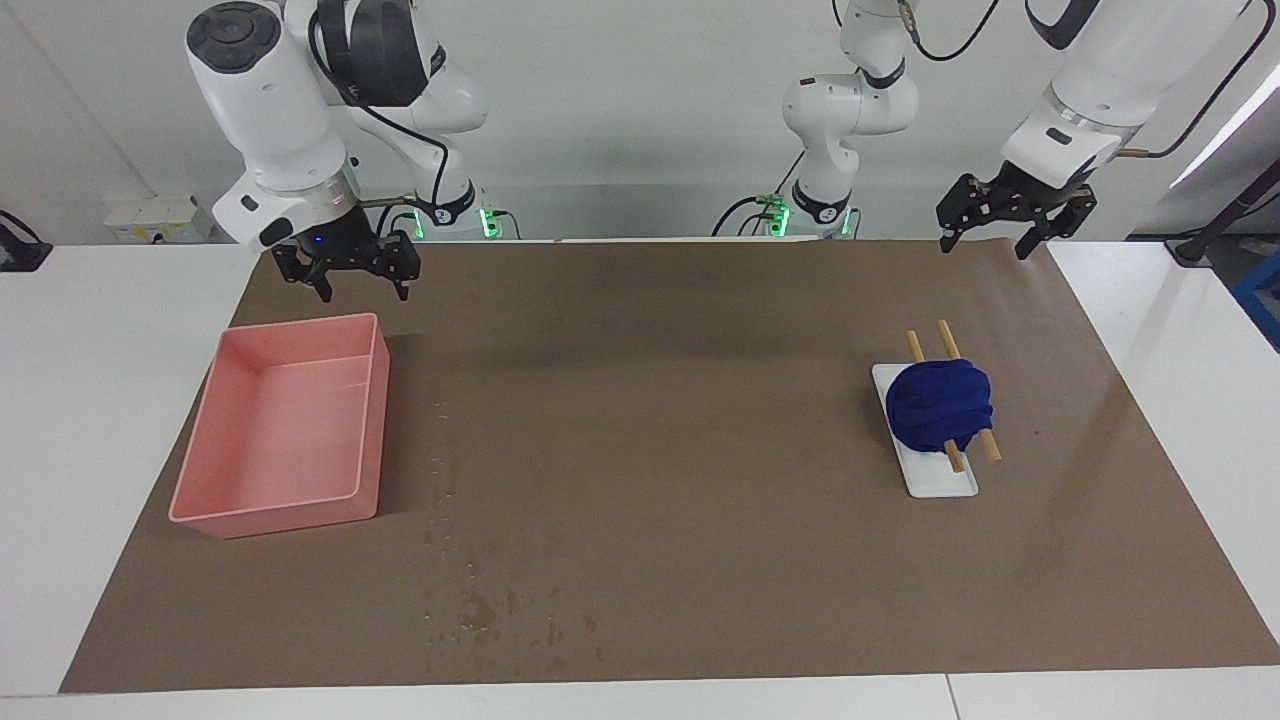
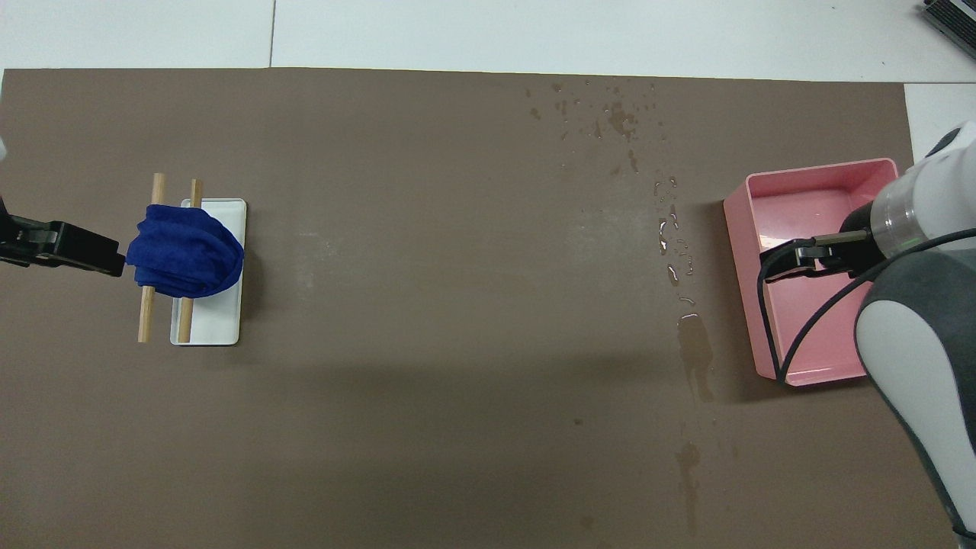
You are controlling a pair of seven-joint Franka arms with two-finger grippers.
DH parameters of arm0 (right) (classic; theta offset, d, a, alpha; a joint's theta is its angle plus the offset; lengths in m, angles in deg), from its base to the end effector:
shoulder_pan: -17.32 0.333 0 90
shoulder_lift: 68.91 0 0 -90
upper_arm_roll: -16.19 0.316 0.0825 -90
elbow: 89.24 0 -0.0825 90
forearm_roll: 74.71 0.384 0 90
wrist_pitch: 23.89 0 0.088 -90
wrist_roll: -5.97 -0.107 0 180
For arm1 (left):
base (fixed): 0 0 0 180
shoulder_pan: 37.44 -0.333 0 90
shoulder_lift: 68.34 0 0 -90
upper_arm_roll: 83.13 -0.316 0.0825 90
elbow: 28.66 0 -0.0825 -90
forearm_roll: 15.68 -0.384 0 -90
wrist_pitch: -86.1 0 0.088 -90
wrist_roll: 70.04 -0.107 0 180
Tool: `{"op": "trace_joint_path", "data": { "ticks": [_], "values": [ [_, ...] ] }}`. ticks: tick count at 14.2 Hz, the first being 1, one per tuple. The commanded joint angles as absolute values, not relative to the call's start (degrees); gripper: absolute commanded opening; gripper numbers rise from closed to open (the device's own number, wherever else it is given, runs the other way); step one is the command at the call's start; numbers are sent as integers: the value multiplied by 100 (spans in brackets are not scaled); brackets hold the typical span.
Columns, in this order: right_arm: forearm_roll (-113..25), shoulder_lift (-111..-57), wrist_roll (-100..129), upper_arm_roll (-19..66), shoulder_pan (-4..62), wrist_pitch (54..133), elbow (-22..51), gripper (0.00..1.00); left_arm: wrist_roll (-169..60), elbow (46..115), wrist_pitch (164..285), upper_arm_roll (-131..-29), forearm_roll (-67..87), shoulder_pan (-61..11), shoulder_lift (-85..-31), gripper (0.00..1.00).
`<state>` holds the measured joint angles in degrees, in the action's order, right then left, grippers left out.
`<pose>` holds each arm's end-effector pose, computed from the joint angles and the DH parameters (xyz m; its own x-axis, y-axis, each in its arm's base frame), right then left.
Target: Wipe water with towel using both arms
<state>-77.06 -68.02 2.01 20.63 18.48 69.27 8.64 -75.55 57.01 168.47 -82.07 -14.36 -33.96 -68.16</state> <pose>0.5472 0.0497 0.5728 0.9975 0.0307 -0.0638 0.0336 -0.9984 0.0464 0.5399 -0.0456 0.6467 0.9824 -0.1774 -0.0582 -0.1759 -0.9840 0.0288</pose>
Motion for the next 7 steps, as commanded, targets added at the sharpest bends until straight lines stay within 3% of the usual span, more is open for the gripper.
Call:
{"op": "trace_joint_path", "data": {
  "ticks": [1,4,7],
  "values": [
    [-7726,-6689,149,2067,1829,6980,982,100,-7470,5738,16881,-8225,-1541,-3340,-6843,100],
    [-7726,-6689,149,2067,1829,6980,982,100,-7496,5860,17143,-8251,-1533,-3419,-6869,100],
    [-7726,-6689,149,2067,1829,6980,982,100,-7452,6676,18318,-8278,-1620,-3454,-7141,100]
  ]
}}
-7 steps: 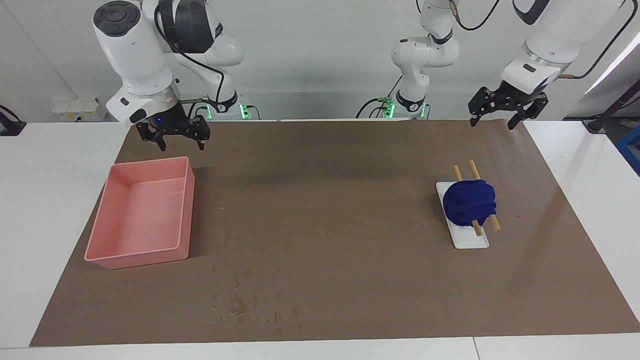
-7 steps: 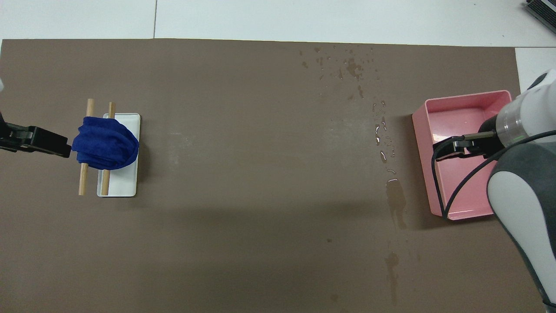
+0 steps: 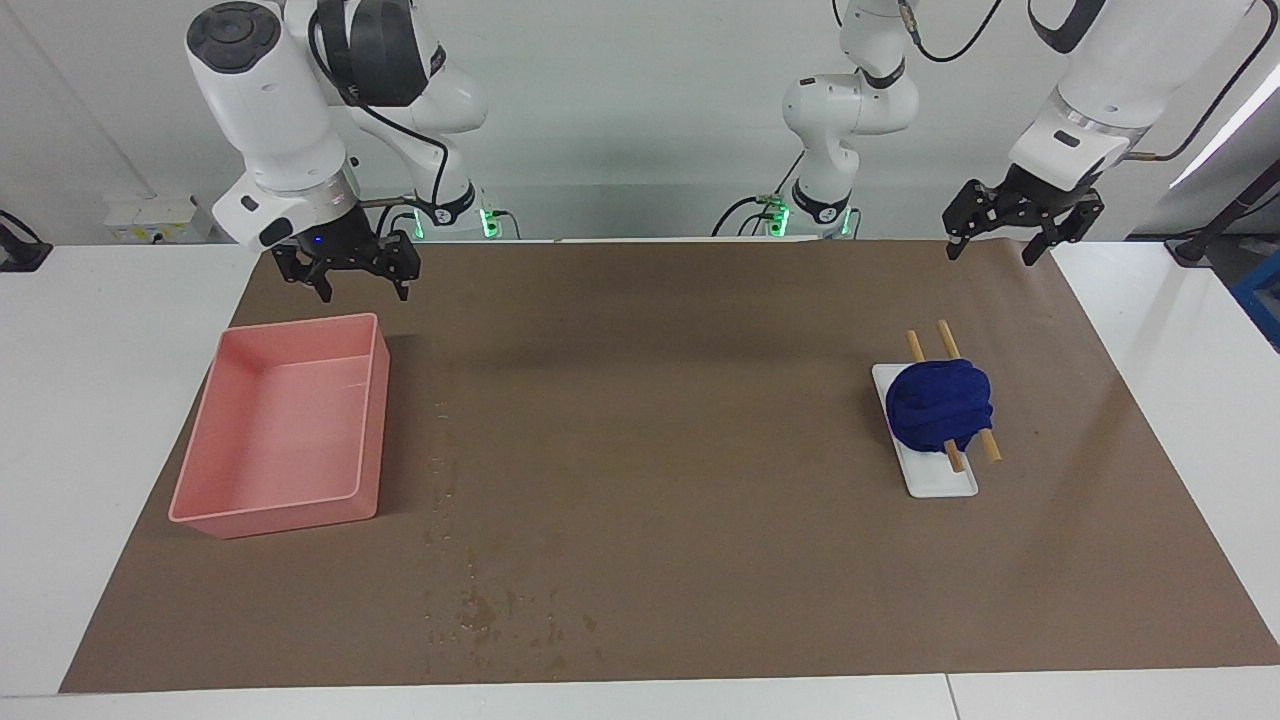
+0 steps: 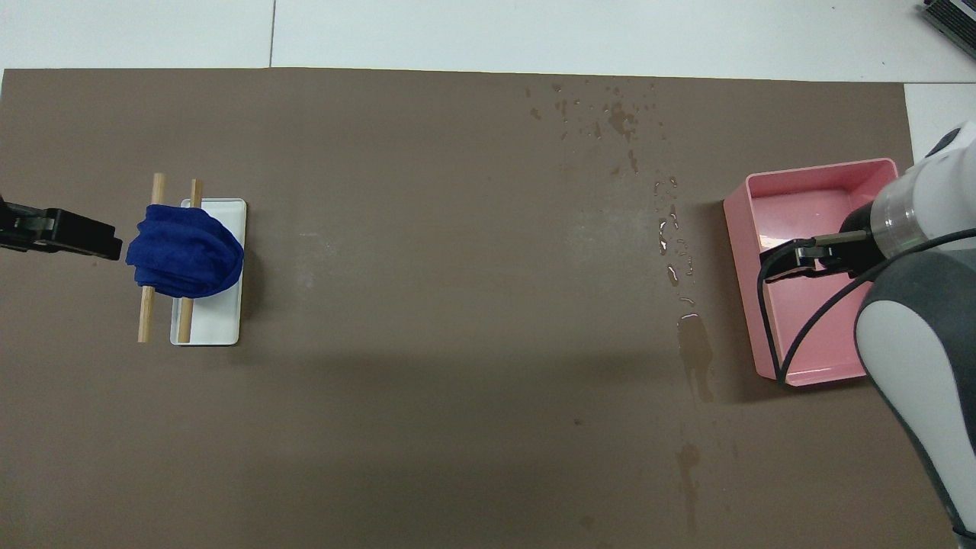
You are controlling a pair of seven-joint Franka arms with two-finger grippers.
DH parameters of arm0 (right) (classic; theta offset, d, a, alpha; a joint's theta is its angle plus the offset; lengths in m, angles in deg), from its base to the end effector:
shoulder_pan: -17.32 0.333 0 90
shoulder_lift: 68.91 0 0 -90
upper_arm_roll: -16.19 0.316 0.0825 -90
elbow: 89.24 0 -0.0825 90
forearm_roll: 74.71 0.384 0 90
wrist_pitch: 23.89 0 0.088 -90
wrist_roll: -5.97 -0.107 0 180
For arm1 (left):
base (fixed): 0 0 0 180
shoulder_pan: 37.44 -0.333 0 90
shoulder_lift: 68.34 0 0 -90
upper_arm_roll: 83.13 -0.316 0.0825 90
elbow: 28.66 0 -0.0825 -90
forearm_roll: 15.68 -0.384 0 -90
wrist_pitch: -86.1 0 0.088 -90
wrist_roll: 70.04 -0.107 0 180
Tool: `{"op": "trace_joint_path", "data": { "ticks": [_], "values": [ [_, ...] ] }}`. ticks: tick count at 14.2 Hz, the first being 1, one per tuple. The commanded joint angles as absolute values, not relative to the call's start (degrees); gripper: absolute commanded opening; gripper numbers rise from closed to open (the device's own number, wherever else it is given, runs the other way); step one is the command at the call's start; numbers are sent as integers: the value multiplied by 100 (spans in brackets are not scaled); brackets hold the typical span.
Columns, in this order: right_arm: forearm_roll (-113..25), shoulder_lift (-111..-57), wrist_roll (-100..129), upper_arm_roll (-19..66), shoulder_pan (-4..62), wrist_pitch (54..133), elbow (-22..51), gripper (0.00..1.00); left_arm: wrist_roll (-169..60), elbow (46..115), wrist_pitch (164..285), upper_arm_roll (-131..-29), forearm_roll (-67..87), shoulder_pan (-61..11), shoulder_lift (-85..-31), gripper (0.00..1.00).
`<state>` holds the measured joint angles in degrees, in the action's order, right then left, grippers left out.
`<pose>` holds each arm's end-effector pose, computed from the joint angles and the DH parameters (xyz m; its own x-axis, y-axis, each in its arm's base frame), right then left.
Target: Wipe water with towel using both arms
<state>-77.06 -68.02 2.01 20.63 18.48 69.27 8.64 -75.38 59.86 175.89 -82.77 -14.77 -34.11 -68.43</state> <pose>0.5472 0.0497 0.5728 0.9975 0.0307 -0.0638 0.0336 -0.9984 0.0464 0.5529 -0.0374 0.6373 0.9873 -0.1570 0.0251 -0.1573 -0.9874 0.0136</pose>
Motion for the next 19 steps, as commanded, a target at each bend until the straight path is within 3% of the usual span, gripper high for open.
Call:
{"op": "trace_joint_path", "data": {
  "ticks": [1,8,14,17,19],
  "values": [
    [-7726,-6689,149,2067,1829,6980,982,100,-7452,6862,18661,-8278,-1673,-3646,-7124,100],
    [-7726,-6689,149,2067,1829,6989,982,100,-7285,8654,21343,-8278,-1673,-3938,-6843,100],
    [-7726,-6689,149,2067,1829,6980,982,100,-7065,9306,21652,-8278,-1673,-3850,-6922,100],
    [-7726,-6689,149,2067,1829,6980,982,100,-7065,9359,21960,-8278,-1673,-3850,-6852,92],
    [-7726,-6689,149,2067,1829,6980,982,100,-7057,9421,21978,-8278,-1673,-3867,-6861,74]
  ]
}}
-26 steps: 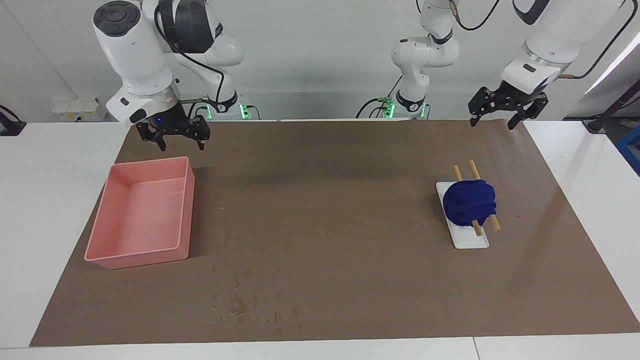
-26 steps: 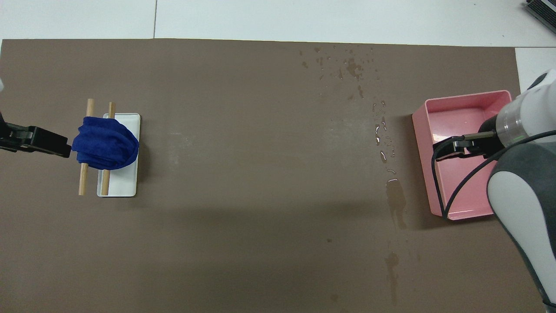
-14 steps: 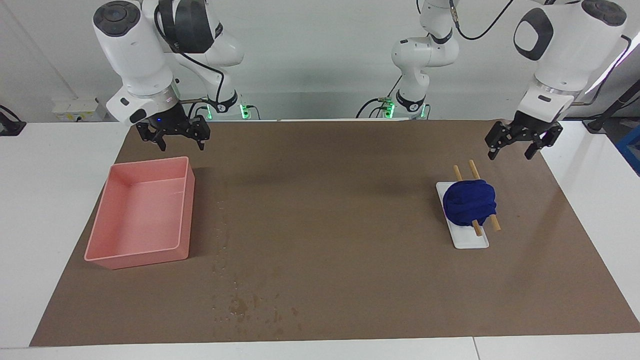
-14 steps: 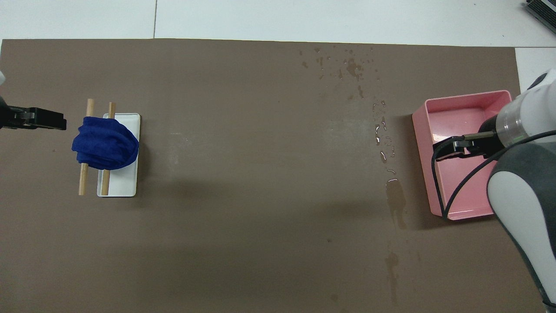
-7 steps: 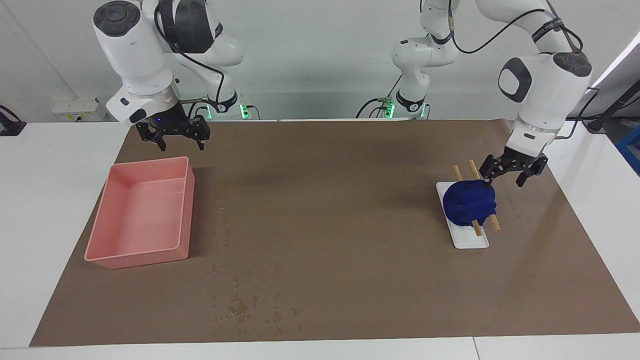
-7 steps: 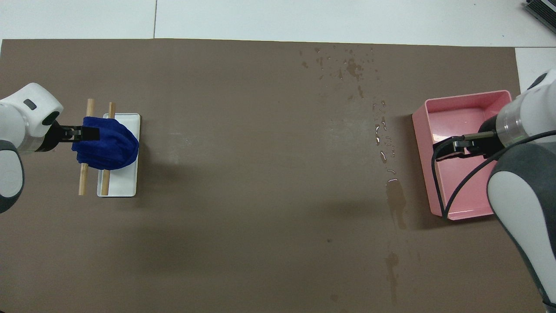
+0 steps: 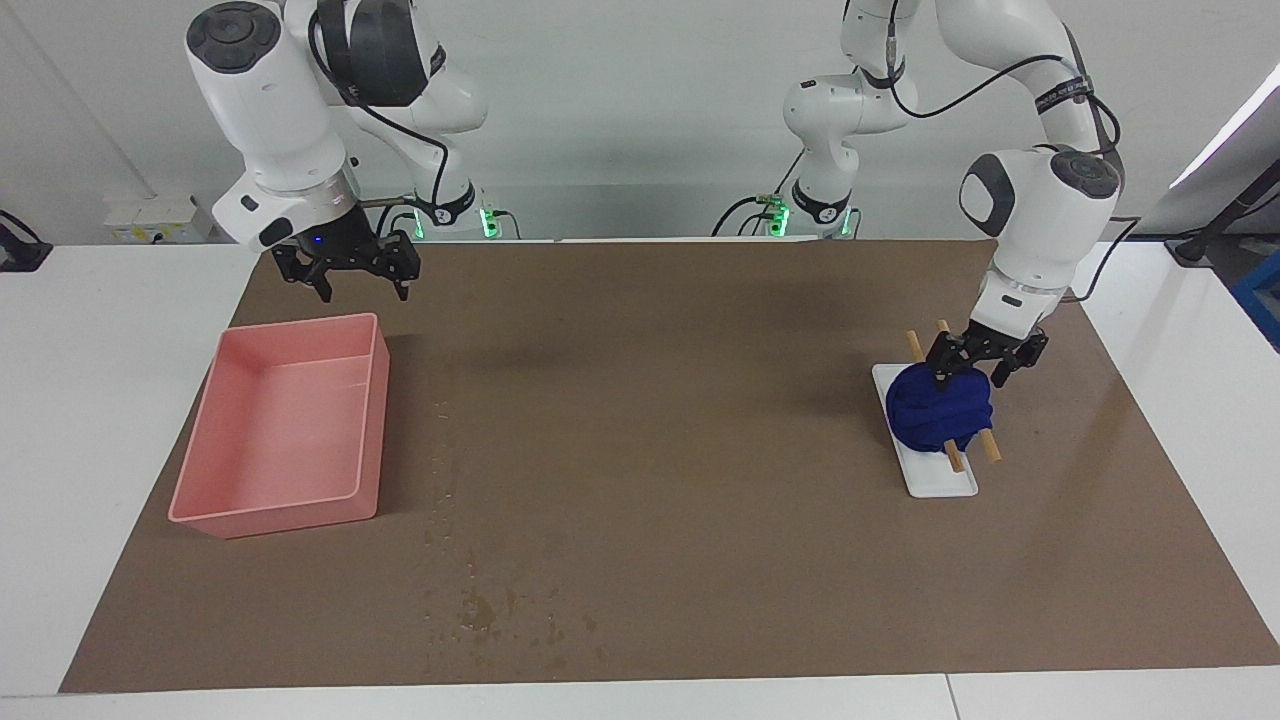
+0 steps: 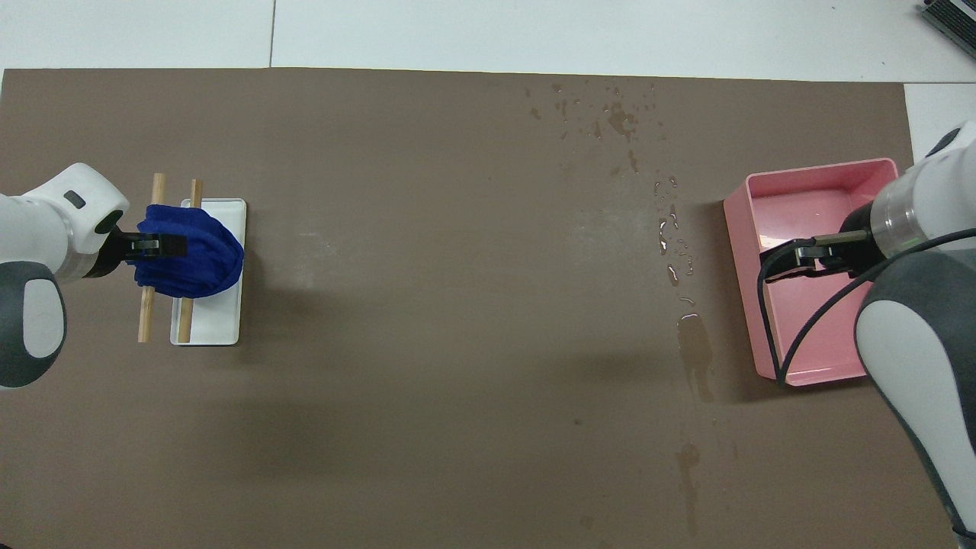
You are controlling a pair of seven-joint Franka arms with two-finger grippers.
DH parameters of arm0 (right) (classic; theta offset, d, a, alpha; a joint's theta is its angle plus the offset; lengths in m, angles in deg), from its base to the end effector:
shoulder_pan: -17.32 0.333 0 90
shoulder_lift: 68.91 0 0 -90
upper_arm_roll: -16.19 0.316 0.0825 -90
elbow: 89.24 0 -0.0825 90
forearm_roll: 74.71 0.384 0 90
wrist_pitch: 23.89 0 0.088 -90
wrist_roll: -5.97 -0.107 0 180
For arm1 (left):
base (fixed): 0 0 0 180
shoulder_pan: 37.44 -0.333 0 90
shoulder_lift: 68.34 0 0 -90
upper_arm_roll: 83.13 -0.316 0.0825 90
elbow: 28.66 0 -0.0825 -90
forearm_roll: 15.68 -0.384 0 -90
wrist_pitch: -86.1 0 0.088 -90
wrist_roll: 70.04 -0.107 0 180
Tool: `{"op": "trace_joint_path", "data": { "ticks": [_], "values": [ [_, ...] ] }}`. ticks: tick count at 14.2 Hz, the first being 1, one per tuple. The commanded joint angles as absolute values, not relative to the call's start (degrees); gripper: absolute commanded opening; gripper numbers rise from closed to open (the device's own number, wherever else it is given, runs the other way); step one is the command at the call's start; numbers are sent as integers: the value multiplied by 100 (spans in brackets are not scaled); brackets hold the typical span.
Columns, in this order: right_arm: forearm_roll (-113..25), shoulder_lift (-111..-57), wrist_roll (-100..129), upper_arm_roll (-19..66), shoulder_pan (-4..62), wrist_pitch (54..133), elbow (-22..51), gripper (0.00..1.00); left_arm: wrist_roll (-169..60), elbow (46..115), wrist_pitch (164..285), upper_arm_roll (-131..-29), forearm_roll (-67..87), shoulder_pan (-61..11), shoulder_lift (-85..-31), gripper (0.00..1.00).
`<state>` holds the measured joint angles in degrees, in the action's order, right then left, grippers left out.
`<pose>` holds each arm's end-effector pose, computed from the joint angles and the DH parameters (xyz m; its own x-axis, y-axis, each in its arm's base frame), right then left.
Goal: Wipe water with towel using both arms
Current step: 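Lower the left gripper onto the blue towel and grasp it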
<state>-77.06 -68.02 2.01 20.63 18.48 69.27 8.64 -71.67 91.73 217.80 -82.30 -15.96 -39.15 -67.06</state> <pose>0.5472 0.0497 0.5728 0.9975 0.0307 -0.0638 0.0336 -0.9984 0.0464 0.5649 0.0088 0.4256 0.9846 -0.0165 0.1740 -0.0152 -0.9998 -0.0088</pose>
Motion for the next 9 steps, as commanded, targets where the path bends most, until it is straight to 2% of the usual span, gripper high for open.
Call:
{"op": "trace_joint_path", "data": {
  "ticks": [1,3,4,9],
  "values": [
    [-7726,-6689,149,2067,1829,6989,982,100,-7039,9412,21970,-8278,-1673,-3867,-6861,55],
    [-7726,-6689,149,2067,1829,6980,982,100,-6969,9395,21970,-8278,-1673,-3867,-6852,11],
    [-7717,-6646,140,2067,1837,6911,1025,100,-6969,9386,21970,-8278,-1673,-3876,-6852,0],
    [-7726,-6663,140,2067,1829,6936,973,100,-6978,9132,21838,-8278,-1770,-3902,-6799,0]
  ]
}}
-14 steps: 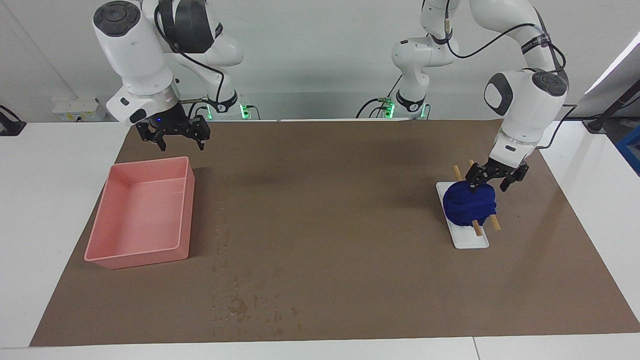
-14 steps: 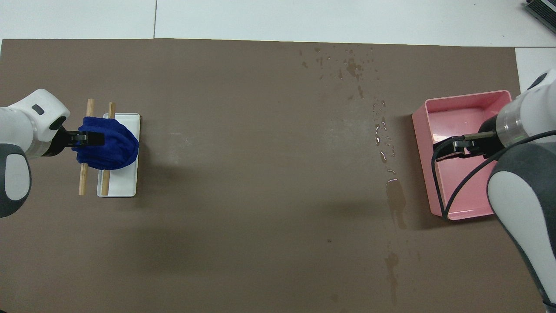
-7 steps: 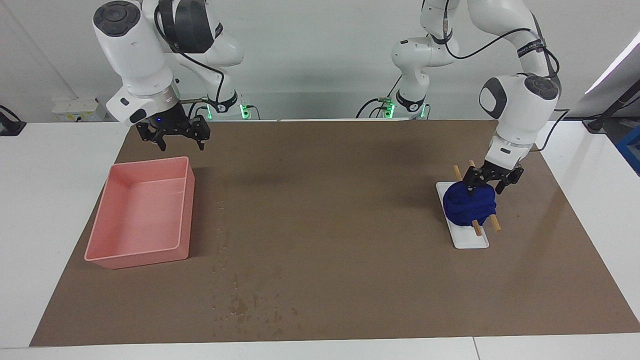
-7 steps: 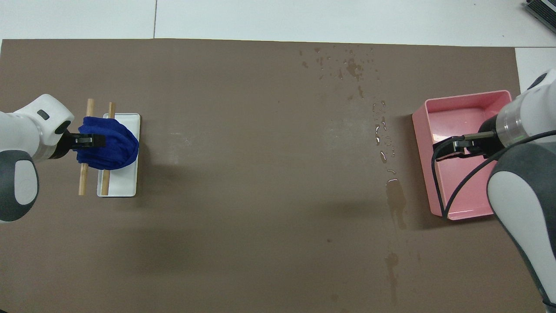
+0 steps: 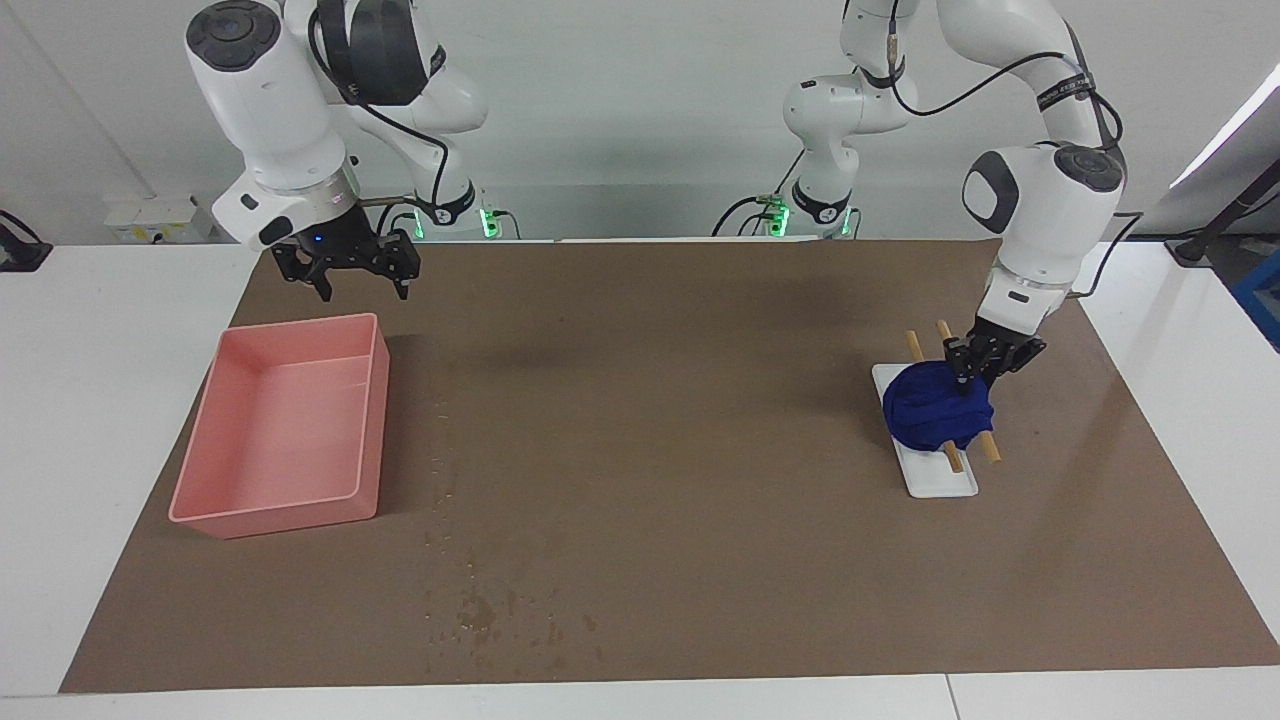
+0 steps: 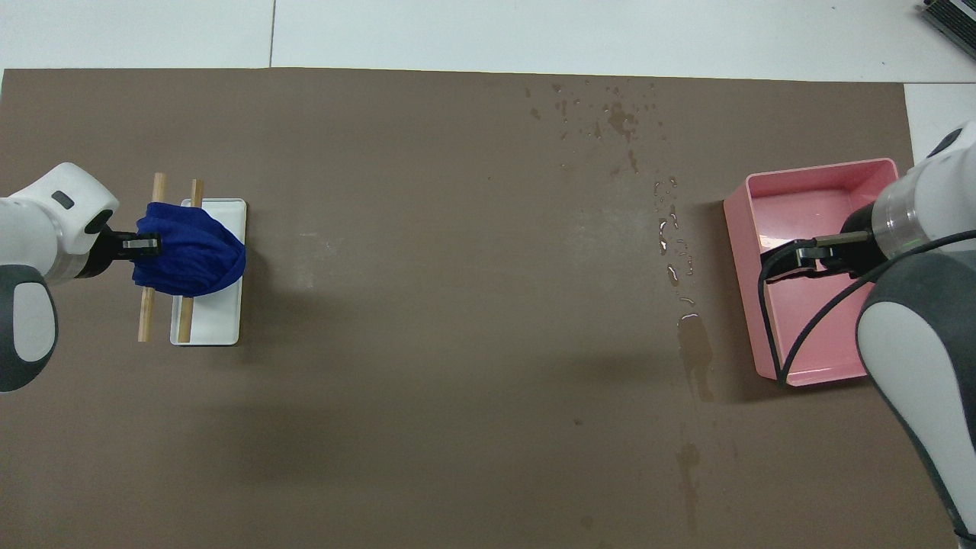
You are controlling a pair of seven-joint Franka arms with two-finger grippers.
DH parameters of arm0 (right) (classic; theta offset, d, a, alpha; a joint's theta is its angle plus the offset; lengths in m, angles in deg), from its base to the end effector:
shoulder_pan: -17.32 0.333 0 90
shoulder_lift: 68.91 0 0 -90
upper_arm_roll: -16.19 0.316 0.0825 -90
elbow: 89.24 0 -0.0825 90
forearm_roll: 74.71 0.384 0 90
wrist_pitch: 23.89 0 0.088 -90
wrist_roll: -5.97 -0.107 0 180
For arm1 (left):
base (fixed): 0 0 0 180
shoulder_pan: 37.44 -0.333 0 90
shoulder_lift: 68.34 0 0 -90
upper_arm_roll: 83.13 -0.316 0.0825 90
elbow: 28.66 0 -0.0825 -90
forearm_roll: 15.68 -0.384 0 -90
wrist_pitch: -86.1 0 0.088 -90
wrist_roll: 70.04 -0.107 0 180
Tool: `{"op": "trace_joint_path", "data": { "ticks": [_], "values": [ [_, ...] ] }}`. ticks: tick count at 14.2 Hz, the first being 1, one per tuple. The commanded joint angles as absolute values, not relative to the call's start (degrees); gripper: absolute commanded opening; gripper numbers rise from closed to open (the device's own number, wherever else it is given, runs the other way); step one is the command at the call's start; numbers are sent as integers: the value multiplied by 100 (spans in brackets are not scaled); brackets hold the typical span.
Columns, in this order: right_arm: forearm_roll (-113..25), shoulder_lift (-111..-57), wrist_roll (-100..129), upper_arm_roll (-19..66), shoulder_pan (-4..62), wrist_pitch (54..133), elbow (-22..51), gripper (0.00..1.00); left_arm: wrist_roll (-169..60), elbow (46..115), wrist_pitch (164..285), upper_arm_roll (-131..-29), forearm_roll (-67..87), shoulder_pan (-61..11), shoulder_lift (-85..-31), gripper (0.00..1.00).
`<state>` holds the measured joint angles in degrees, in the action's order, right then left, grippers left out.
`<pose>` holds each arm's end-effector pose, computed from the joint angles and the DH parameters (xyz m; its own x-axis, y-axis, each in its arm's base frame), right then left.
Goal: Wipe water with towel using both arms
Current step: 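Lower the left gripper onto the blue towel and grasp it, then lift the towel with the left gripper toward the right gripper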
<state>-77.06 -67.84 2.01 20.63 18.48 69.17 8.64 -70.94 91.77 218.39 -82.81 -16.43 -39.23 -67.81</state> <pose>0.5463 0.0497 0.5744 0.9976 0.0306 -0.0624 0.0335 -0.9984 0.0466 0.5643 0.0147 0.4338 0.9806 0.0007 0.1962 0.0035 -0.9999 -0.0143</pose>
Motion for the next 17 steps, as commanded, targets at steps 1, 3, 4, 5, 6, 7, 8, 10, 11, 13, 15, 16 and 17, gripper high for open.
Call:
{"op": "trace_joint_path", "data": {
  "ticks": [1,3,4,5,6,7,8,10,11,13,15,16,17],
  "values": [
    [-7726,-6663,140,2067,1829,6936,973,100,-6960,8966,21638,-8278,-1770,-3902,-6782,0],
    [-7726,-6663,140,2067,1829,6936,973,100,-6724,8335,20910,-8261,-1718,-3902,-6685,0],
    [-7726,-6663,140,2067,1829,6936,973,100,-6322,8088,20584,-8243,-1648,-3885,-6667,0],
    [-7726,-6663,140,2067,1829,6936,973,100,-5779,7972,20390,-8234,-1377,-3850,-6685,0],
    [-7726,-6663,140,2067,1829,6936,973,100,-5130,7910,20309,-8225,-878,-3832,-6720,0],
    [-7726,-6663,166,2067,1829,6919,973,100,-4523,7883,20248,-8199,-491,-3823,-6772,0],
    [-7726,-6663,175,2058,1794,6919,973,100,-4021,7866,20151,-8129,-304,-3823,-6825,0],
    [-7726,-6663,227,2111,1810,6954,964,100,-2748,7769,20010,-7901,91,-3815,-6896,0],
    [-7717,-6663,315,2146,1820,7006,999,100,-2019,7725,20018,-7735,302,-3815,-6922,0],
    [-7526,-6584,665,2155,1881,7522,1296,100,-429,7628,20062,-7401,776,-3815,-6922,0],
    [-6773,-6584,467,2146,1881,7945,1569,100,681,7619,20115,-6988,946,-3806,-6992,0],
    [-6368,-6593,-109,2146,1899,8130,1753,100,1191,7619,20202,-6742,946,-3814,-7001,0],
    [-6025,-6575,-768,2155,1960,8401,1964,100,1657,7619,20325,-6531,989,-3806,-7001,0]
  ]
}}
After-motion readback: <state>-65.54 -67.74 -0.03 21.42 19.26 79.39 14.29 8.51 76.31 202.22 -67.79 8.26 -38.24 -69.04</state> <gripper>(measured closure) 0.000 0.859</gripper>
